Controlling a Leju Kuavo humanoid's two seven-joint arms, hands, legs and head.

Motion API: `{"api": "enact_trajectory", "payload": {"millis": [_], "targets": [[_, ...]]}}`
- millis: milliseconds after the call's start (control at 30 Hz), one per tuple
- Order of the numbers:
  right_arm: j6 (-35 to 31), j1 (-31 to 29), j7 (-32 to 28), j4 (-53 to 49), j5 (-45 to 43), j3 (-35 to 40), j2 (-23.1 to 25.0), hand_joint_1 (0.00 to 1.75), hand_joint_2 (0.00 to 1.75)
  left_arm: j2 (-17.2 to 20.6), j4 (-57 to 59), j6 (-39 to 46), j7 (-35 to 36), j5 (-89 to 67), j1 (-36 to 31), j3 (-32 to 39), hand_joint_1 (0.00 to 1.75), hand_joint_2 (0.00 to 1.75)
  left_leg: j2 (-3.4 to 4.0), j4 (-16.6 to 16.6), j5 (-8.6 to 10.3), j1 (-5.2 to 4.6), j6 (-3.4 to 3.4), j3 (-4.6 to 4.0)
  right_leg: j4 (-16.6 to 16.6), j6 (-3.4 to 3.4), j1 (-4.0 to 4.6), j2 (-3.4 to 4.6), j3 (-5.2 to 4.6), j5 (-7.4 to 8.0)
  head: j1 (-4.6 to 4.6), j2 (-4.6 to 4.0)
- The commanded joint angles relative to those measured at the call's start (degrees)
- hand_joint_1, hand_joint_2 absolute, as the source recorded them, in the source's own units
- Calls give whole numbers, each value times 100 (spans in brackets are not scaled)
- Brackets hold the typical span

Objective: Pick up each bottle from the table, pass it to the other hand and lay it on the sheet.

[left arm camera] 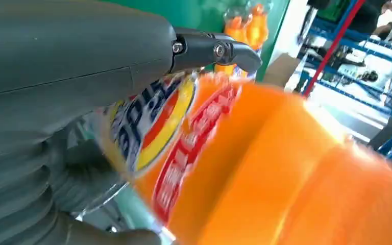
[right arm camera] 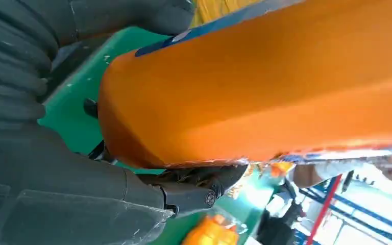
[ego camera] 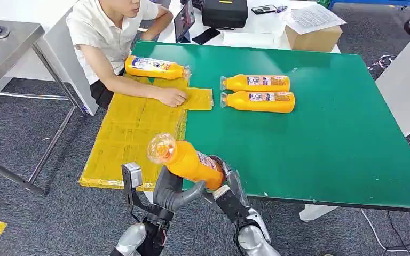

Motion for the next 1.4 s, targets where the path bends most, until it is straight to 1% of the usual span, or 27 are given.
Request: {"api": "enact_trajectory", "payload": {"millis": [33, 200, 300, 333, 400, 433, 567, 600, 633, 700, 733, 767, 800, 900, 933, 967, 1000, 1033, 1100, 1133, 1167, 1200, 1233, 1267, 1300, 1333, 1400], "targets": [[19, -241, -24, 493, 116, 884, 61, 175, 175, -177, 416, 330, -208, -9, -352, 240, 175, 175, 1, -4, -7, 8, -11, 20, -5, -11, 7, 6, 19, -5, 0, 0], [33, -300, -27, 596, 12, 1060, 62, 175, 175, -145, 229, 86, -169, -12, -263, 249, 175, 175, 14, -3, -12, 7, -12, 25, -2, -12, 5, 19, 20, -7, -2, 0], [45, -328, -28, 624, 2, 1073, 60, 175, 175, -143, 234, 38, -145, -6, -262, 231, 175, 175, 0, -2, -3, 4, -6, 5, -2, -6, 3, 3, 3, -2, -2, 0], [50, -355, -29, 643, 3, 1098, 62, 175, 175, -149, 269, 18, -138, -11, -273, 224, 175, 175, 5, 0, -16, 9, -15, 32, -2, -16, 8, 13, 28, -12, 0, 0], [77, -392, -12, 662, 3, 1123, 65, 175, 175, -159, 299, -12, -132, -6, -282, 220, 175, 175, 5, -3, -15, 9, -17, 37, -3, -17, 7, 15, 32, -12, -2, 0], [113, -414, 4, 695, -5, 1148, 72, 175, 175, -166, 300, -32, -138, -8, -281, 222, 175, 175, 1, -2, -4, 4, -8, 9, -2, -8, 3, 6, 6, -4, 0, 0], [248, -392, 28, 778, -83, 1214, 104, 175, 175, -178, 247, -13, -213, -61, -270, 271, 175, 175, 4, -3, -14, 9, -14, 30, -4, -14, 7, 12, 26, -11, 0, 0], [286, -367, 53, 782, -126, 1215, 107, 113, 175, -170, 201, 25, -267, -115, -256, 302, 175, 175, 2, -2, -9, 6, -11, 18, -3, -10, 5, 7, 15, -8, -2, 0], [249, -348, 100, 793, -125, 1208, 117, 0, 175, -158, 159, 80, -331, -178, -251, 336, 175, 175, 2, -1, -15, 8, -14, 29, -2, -14, 7, 10, 26, -13, -2, 0], [243, -339, 102, 794, -123, 1213, 114, 0, 175, -143, 143, 73, -326, -172, -256, 353, 175, 175, -1, -2, -4, 4, -7, 6, -1, -7, 3, 3, 3, -4, -2, 0], [243, -339, 102, 794, -123, 1213, 114, 0, 175, -143, 143, 73, -326, -172, -256, 353, 175, 175, 1, -2, -12, 9, -13, 23, -4, -13, 8, 7, 21, -11, -2, 0], [99, -307, 79, 770, -82, 1186, 119, 0, 175, -125, 85, 219, -436, -323, -251, 411, 175, 175, -1, -3, -6, 4, -9, 12, -3, -9, 3, 4, 9, -6, -2, 0], [-436, -187, -186, 621, 18, 1043, 134, 0, 175, -99, 37, 405, -529, -471, -256, 509, 175, 175, -1, -2, -5, 4, -8, 9, -1, -8, 3, 3, 5, -6, 0, 0], [-1793, 282, -415, -244, 92, 536, 43, 0, 175, -3, -638, 456, -565, -450, 102, 985, 175, 175, -2, -1, -5, 6, -8, 4, -2, -8, 5, 1, 1, -5, -2, 0], [-2067, 446, -448, -619, 83, 351, -16, 0, 175, 17, -910, 451, -552, -448, 263, 1137, 175, 175, -3, 1, -13, 8, -13, 15, 2, -13, 6, 4, 11, -14, 0, 0], [-2286, 574, -448, -948, 139, 223, -87, 0, 0, 39, -1121, 426, -504, -434, 389, 1249, 175, 175, 4, 0, -11, 5, -10, 6, 0, -10, 4, 9, 1, -9, 2, 0], [-2308, 943, -464, -1790, 896, -588, 133, 0, 0, 41, -1354, 424, -483, -499, 516, 1381, 175, 175, 7, -1, -8, 2, -8, 1, 1, -7, 1, 11, -4, -6, -2, 0], [-2308, 1084, -464, -2195, 1150, -922, 228, 0, 0, 49, -1449, 457, -460, -598, 560, 1440, 175, 175, 10, 3, -17, 3, -12, 10, 6, -12, 1, 16, 3, -15, 0, 0], [-2308, 1242, -464, -2888, 1435, -1472, 424, 0, 0, 141, -1387, 778, -511, -1166, 491, 1415, 175, 175, -4, 9, -16, 3, -12, -3, 14, -12, 2, 2, -7, -18, 0, 0], [-2308, 1283, -464, -2919, 1397, -1700, 483, 0, 0, 101, -1227, 1034, -624, -1506, 391, 1447, 175, 175, -4, 5, -5, 0, -8, -18, 10, -8, -1, 0, -22, -8, 0, 0], [-2308, 1239, -464, -2611, 610, -1583, 351, 0, 0, 97, -1177, 882, -509, -1330, 384, 1483, 175, 175, -7, 8, -10, 2, -12, -12, 14, -12, 1, -1, -16, -14, 0, 0], [-2308, 1209, -464, -2528, -537, -1597, 269, 0, 0, 121, -1203, 819, -528, -1339, 417, 1479, 175, 175, -8, -2, -5, 2, -10, -7, 0, -9, 1, -3, -9, -8, -2, 0], [-2308, 1239, -464, -2519, -491, -2038, 395, 0, 0, 116, -1293, 811, -615, -1432, 482, 1467, 175, 175, -8, -5, -10, 4, -13, 7, -3, -13, 3, -1, 5, -12, -2, 0], [-2308, 1247, -464, -2549, -496, -2222, 434, 0, 0, 105, -1378, 810, -614, -1439, 528, 1465, 175, 175, -9, -4, -8, 5, -12, 1, -5, -12, 4, -3, -1, -10, -4, 0], [-2308, 1271, -464, -2686, -852, -2593, 564, 0, 0, 111, -1455, 816, -574, -1489, 555, 1440, 175, 175, -15, -2, -5, 2, -9, -8, -2, -9, 1, -9, -10, -9, 0, 0], [-2308, 1271, -464, -2686, -852, -2593, 564, 0, 0, 111, -1455, 816, -574, -1489, 555, 1440, 175, 175, -16, 0, -9, 3, -11, 1, -1, -11, 2, -8, 0, -13, 0, 0], [-2308, 1329, -464, -3085, -704, -2974, 719, 0, 0, 218, -1284, 1367, -689, -2356, 408, 1291, 175, 175, -12, 0, -3, -4, -7, -18, 3, -8, -5, -5, -22, -7, 2, 0]]}}
